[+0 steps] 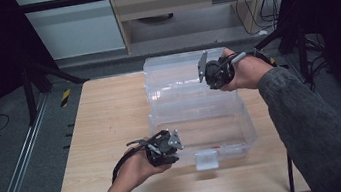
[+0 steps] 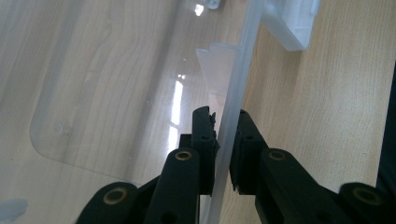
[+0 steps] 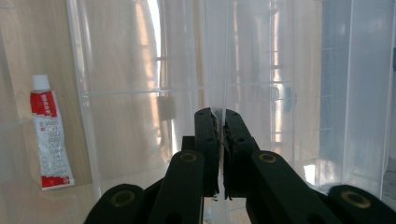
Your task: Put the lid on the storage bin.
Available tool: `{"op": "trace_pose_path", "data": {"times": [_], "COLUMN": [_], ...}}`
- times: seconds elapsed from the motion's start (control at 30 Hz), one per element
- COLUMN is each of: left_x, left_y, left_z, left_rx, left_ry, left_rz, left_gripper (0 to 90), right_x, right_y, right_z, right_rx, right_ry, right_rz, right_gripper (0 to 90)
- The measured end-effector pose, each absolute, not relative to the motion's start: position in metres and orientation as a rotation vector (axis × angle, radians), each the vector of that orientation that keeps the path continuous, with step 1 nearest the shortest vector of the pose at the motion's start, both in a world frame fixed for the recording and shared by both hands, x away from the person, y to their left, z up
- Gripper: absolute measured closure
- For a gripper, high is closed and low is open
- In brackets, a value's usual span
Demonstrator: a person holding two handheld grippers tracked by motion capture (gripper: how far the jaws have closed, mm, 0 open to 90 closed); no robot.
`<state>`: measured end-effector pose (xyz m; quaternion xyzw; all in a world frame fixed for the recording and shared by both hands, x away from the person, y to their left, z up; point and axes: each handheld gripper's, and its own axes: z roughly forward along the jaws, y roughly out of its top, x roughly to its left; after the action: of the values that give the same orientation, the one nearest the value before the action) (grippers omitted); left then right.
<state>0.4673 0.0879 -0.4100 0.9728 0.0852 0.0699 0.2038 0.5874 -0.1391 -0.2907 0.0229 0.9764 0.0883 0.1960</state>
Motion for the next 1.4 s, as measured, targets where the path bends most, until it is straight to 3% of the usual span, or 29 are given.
{"op": "trace_pose_path", "data": {"times": [0.3,0.33,0.4,0.9,1.4], "left_x": [0.467,0.463,0.468,0.466,0.481], "left_y": [0.087,0.087,0.088,0.089,0.084], "left_z": [-0.41,-0.411,-0.411,-0.412,-0.412], "left_rx": [2.713,2.701,2.71,2.691,2.682], "left_ry": [0.246,0.317,0.242,0.26,0.295], "left_rz": [0.197,0.172,0.197,0.208,0.231], "left_gripper": [81.3,81.3,81.2,80.6,80.6], "right_x": [0.564,0.561,0.555,0.522,0.548], "right_y": [-0.14,-0.14,-0.14,-0.145,-0.147], "right_z": [-0.287,-0.287,-0.287,-0.292,-0.292], "right_rx": [0.023,0.017,0.005,-0.022,0.028], "right_ry": [2.712,2.709,2.704,2.657,2.667], "right_rz": [0.271,0.268,0.268,0.3,0.306], "right_gripper": [86.7,86.7,86.6,86.2,85.2]}}
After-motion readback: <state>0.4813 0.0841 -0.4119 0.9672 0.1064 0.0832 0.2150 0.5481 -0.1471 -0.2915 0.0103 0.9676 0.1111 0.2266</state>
